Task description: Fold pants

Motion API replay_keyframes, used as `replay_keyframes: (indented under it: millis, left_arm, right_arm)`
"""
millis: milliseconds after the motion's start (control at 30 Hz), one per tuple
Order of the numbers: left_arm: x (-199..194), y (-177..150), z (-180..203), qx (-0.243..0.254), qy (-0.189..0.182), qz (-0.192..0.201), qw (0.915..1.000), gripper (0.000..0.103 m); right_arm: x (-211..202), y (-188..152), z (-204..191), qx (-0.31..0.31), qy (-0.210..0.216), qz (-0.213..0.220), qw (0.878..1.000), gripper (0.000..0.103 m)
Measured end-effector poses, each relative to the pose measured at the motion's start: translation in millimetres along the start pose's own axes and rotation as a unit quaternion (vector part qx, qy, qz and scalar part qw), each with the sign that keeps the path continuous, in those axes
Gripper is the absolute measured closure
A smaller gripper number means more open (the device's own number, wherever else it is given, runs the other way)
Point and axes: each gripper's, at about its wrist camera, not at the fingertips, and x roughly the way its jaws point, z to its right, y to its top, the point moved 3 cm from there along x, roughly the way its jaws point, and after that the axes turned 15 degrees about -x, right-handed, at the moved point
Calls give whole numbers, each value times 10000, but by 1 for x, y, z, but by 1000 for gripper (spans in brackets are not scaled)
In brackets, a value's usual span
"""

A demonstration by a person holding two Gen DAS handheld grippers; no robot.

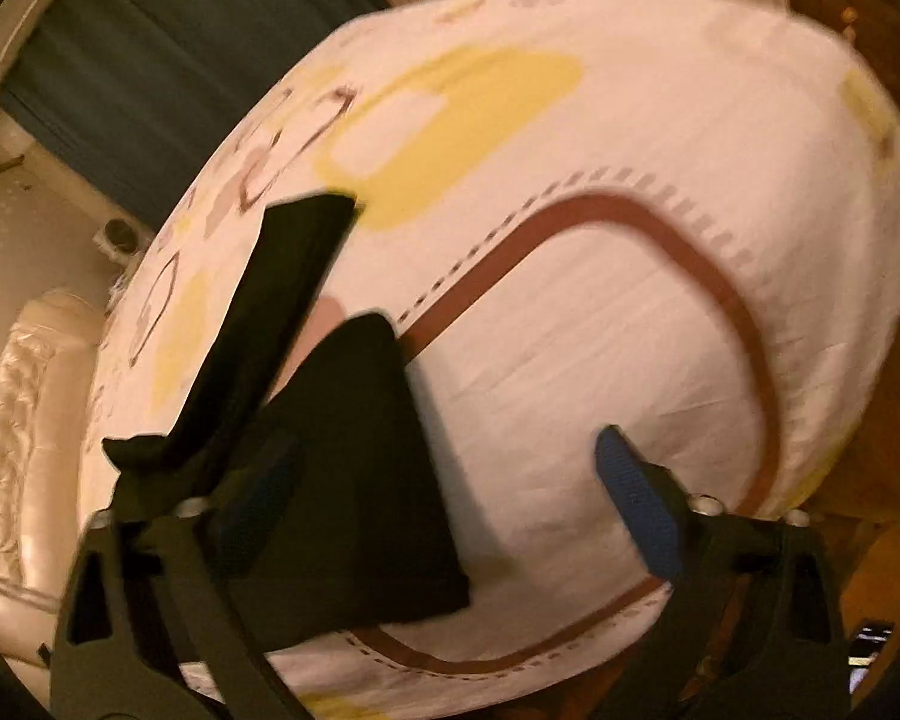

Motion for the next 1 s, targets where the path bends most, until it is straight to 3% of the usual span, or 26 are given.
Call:
replay_keyframes:
  millis: [100, 167, 200, 300, 500, 700, 767, 800, 867, 1000]
  left_arm:
    - [0, 0, -2, -30, -2, -19, 10000, 5]
    - [-1, 1, -2, -32, -25, -17, 10000, 5]
    - [-1, 1, -1, -12, -35, -6, 10000, 5]
    - [-2, 2, 0, 6, -41, 1, 10000, 5]
    - [-1, 2, -2, -92, -83, -87, 9999, 5]
    - [-4, 1, 1, -17, -101, -23, 9999, 5]
    - [-4, 1, 1, -12, -107, -35, 9999, 5]
    - [-3, 0, 2, -14, -117, -57, 9999, 5]
    - [-3, 0, 2, -16, -128, -79, 9999, 5]
    - [-4, 1, 3, 12, -147, -58, 9999, 5]
  right_arm:
    - [9, 4, -13, -264, -284, -204, 9990, 34]
    - [8, 9, -21, -384, -180, -245, 9988, 51]
    - [10, 9, -30, -439, -35, -348, 9984, 79]
    - [7, 13, -50, -788, -250, -352, 9960, 88]
    - [-9, 9, -117, -1697, -178, 0, 9853, 89]
    - [32, -29, -178, -2566, -46, -494, 9653, 88]
    - [44, -39, -186, -2622, 15, -628, 9630, 81]
    - [49, -44, -188, -2545, 259, -744, 9639, 71]
    - [46, -47, -190, -2372, 661, -806, 9658, 64]
    - [6, -32, -177, -1998, 1101, -225, 9734, 48]
